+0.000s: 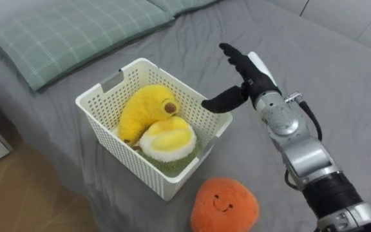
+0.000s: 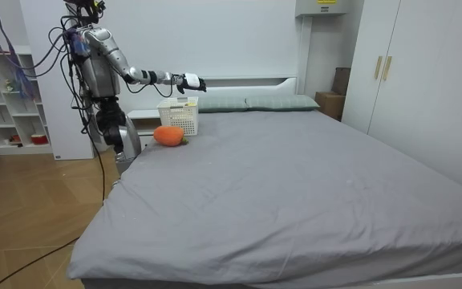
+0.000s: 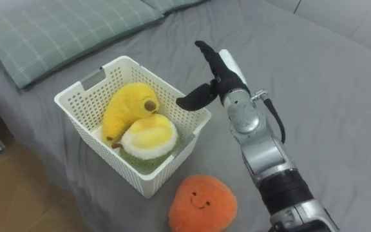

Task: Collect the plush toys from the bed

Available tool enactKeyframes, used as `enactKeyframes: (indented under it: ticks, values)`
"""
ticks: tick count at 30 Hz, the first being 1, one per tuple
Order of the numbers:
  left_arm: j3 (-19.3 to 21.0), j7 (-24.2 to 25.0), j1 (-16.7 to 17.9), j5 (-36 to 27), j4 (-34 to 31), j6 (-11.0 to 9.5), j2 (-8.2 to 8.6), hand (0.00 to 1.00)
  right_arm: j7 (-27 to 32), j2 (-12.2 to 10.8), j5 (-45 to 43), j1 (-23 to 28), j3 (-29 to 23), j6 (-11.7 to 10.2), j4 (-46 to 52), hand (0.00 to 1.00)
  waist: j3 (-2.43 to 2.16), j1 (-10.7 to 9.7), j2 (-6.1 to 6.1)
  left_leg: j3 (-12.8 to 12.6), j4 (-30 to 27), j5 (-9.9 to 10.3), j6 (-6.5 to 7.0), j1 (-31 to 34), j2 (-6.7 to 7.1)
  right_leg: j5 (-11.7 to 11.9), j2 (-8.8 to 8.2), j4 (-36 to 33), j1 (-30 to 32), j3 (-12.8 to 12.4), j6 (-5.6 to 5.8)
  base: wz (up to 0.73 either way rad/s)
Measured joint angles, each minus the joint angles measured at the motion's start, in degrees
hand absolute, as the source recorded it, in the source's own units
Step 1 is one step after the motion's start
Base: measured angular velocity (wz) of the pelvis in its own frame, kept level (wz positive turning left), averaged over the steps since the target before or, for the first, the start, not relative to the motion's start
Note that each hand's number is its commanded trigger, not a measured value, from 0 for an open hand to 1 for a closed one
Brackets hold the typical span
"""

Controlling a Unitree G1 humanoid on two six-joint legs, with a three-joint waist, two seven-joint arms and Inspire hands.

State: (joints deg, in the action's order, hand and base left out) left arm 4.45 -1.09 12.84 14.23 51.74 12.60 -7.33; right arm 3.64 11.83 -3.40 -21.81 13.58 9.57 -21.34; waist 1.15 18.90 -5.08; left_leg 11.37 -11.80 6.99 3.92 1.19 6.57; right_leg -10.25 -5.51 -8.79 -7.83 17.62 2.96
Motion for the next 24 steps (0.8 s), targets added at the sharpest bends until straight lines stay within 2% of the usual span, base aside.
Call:
enactKeyframes:
  ticks: [3, 6, 9, 11, 13, 18, 24]
  values:
    - [0.0, -0.5, 1.3, 0.0, 0.1, 0.0, 0.49, 0.0, 0.6, -0.1, 3.1, 3.9, -1.5, 0.0, 0.2, 0.0, -0.73, -1.4, 1.29, -1.5, 0.1, 0.2, 0.17, 0.0, -0.32, 0.3, 0.0, -0.2, 0.8, -1.9, 0.31, -0.3]
    - [0.5, -1.2, 2.3, -0.1, 0.1, -0.1, 0.76, 0.0, 0.6, -0.4, 3.9, 7.3, -1.4, -0.2, 0.3, 0.0, -1.14, -2.2, 2.04, -3.9, 0.3, 0.4, 0.32, -1.5, -1.0, 0.4, 0.14, -0.5, 0.7, -3.6, 0.32, -0.4]
    - [1.4, -1.2, 2.3, -0.1, 0.1, -1.7, 1.57, 0.0, 0.4, -0.9, 4.2, 8.7, -1.5, -0.4, 0.6, 0.0, -1.07, -4.5, 2.13, -4.9, 0.7, 0.5, 0.29, -1.9, -1.33, 0.3, 0.31, -0.8, 0.8, -4.3, 0.32, -0.19]
    - [1.4, -1.2, 2.1, -0.1, -0.1, -2.6, 1.84, 0.0, 0.5, -0.9, 4.2, 9.5, -1.5, -2.0, 0.6, 0.0, -1.03, -5.9, 2.19, -5.3, 1.0, 0.6, 0.28, -1.9, -1.44, 0.4, 0.45, -0.8, 0.8, -5.0, 0.31, -0.14]
    - [1.5, -1.2, 1.9, -0.2, -0.1, -4.0, 1.87, 0.0, 0.5, -1.0, 4.3, 11.3, -1.5, -3.7, 0.7, 0.0, -0.94, -6.1, 2.33, -6.7, 1.0, 1.0, 0.19, -2.6, -1.95, 0.4, 0.77, -0.9, 0.9, -6.3, 0.18, -0.33]
    - [1.4, -2.0, 1.9, -0.3, 0.0, -4.3, 1.86, 0.0, -1.3, -1.0, 3.1, 14.7, -1.3, -3.9, 0.6, 0.0, -0.93, -6.8, 2.42, -8.3, 1.0, 1.7, 0.12, -2.9, -2.5, 0.6, 1.21, -0.9, 1.2, -8.0, 0.0, -0.22]
    - [1.3, -2.1, 1.6, -2.6, 0.1, -4.4, 1.67, 0.0, -5.5, -1.5, 0.6, 19.2, 1.5, -3.9, -2.3, 0.0, -0.88, -7.7, 2.37, -9.9, 1.5, 2.0, -0.09, -3.1, -3.16, 0.6, 1.62, -0.9, 1.7, -8.1, -0.12, -0.12]
